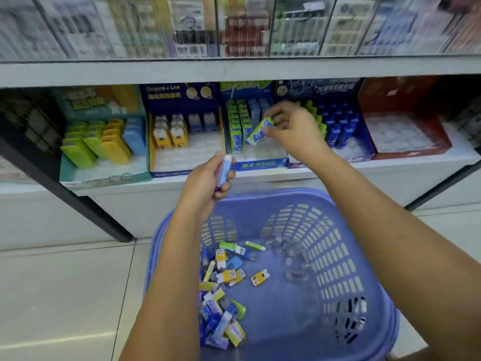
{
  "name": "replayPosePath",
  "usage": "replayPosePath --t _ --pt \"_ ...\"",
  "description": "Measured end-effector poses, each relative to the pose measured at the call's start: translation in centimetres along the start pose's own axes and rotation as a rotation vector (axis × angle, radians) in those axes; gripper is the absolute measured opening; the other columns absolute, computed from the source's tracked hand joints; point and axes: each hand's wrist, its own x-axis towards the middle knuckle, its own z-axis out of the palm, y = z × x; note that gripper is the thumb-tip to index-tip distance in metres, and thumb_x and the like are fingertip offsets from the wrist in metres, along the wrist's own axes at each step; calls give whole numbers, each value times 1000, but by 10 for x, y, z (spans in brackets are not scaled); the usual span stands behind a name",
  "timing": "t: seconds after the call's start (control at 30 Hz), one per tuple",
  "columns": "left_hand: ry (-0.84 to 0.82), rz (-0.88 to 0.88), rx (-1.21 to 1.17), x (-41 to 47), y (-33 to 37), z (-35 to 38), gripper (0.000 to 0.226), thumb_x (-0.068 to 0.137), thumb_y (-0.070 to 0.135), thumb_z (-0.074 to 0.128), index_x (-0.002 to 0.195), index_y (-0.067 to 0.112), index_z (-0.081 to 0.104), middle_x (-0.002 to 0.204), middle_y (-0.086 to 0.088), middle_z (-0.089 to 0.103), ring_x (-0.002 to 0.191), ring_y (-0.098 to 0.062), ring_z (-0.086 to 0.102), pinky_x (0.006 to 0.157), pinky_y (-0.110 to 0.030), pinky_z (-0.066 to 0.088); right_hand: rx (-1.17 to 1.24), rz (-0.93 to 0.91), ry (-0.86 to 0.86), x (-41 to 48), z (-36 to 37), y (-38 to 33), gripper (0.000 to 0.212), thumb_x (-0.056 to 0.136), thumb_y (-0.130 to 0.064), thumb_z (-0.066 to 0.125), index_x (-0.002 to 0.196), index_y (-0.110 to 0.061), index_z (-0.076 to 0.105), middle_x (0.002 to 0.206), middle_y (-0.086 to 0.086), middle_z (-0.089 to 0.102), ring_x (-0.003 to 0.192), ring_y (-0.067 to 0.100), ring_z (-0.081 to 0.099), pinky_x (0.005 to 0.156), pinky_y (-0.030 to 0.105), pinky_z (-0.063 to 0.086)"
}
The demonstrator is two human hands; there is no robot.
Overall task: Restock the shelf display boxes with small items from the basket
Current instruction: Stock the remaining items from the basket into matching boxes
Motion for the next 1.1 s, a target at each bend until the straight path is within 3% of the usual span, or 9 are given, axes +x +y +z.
replayPosePath --t 0.17,0.37,0.53,0.67,0.73,0.87,0.93,1.0,1.1 --pt "58 12 -145 3 3 -8 34 100 20 34 90 9 64 69 0 57 47 -7 43 39 -16 32 -147 -110 -60 16 22 11 20 85 -12 66 105 -13 65 94 -3 59 82 8 52 67 2 39" --pt "105 26 -199 8 4 -8 25 96 12 42 102 0 62 77 -6 58 57 -11 50 46 -18 43 -97 58 -112 29 20 9 20 72 -14 80 85 -23 67 79 -6 63 69 3 57 67 11 47" --pt "130 52 -106 7 5 -2 12 94 10 51 88 11 61 84 -6 63 75 -14 60 66 -24 53 -243 58 -161 29 25 2 23 73 -12 79 95 -11 72 93 6 70 82 14 64 84 27 52" --pt "161 125 -62 2 4 3 15 90 10 59 80 18 67 74 4 69 69 -9 61 65 -19 49 -305 -45 -71 9 22 2 30 76 -14 75 106 -14 68 94 3 60 78 14 58 80 24 49" --pt "125 157 -178 0 5 6 9 90 7 60 87 12 67 79 1 72 72 -8 67 67 -17 53 -108 -16 -4 -12 24 7 26 80 -19 73 104 -12 66 93 6 61 73 17 60 72 25 50" --pt "59 228 -187 -2 -1 18 20 88 5 61 108 3 61 98 -8 70 88 -14 68 82 -21 55 746 471 -188 -55 30 13 43 87 -46 56 98 -6 67 81 15 71 63 19 69 57 24 54" --pt "58 327 13 -4 -5 25 21 85 4 65 105 9 62 97 -3 68 87 -10 66 81 -21 53 892 599 -237 -62 27 16 42 88 -47 54 89 -8 72 73 10 72 62 14 68 55 19 53" --pt "36 431 155 -5 -6 29 21 81 -1 68 96 13 63 92 1 68 85 -7 67 78 -17 52 958 642 -217 -61 18 16 29 89 -34 59 86 -7 71 68 6 71 58 10 67 52 16 52" --pt "33 511 314 -4 -8 31 24 82 0 66 99 17 62 103 2 68 97 -6 65 86 -18 50 952 571 -147 -48 5 13 13 87 -9 60 96 -4 68 70 5 72 58 9 67 55 16 53"
